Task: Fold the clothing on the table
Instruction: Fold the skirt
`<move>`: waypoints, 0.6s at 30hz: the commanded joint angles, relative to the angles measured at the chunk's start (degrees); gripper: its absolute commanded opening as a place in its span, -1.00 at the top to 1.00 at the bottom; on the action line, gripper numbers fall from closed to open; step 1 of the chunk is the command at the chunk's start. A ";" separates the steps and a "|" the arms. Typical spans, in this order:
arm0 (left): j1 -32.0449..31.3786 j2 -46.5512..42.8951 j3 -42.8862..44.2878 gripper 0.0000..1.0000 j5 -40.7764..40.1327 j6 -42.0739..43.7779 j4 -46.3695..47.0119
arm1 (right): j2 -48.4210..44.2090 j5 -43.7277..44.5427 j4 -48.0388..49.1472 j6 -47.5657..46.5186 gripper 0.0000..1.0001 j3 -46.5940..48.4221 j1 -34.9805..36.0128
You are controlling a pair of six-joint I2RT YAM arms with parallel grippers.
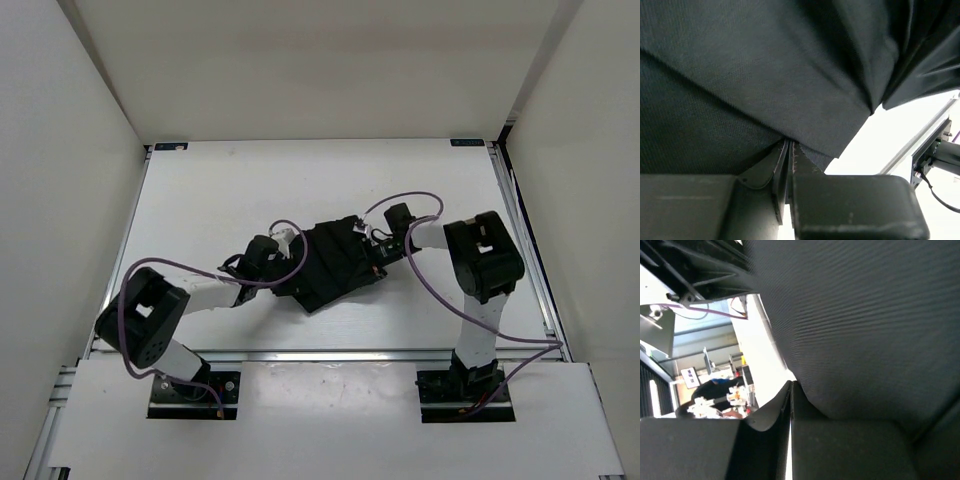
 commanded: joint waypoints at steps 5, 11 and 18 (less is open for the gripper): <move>-2.04 -18.11 15.66 0.04 -15.27 6.36 -22.52 | -15.44 5.09 -27.00 -17.95 0.61 19.37 -5.73; 7.28 -28.40 21.48 -0.98 -13.58 8.29 -35.10 | -26.85 16.90 -43.92 -31.74 -0.98 24.10 -21.52; 7.18 -36.32 20.09 -0.97 -19.51 10.22 -43.90 | -39.69 26.30 -37.36 -36.78 -0.98 4.25 -33.86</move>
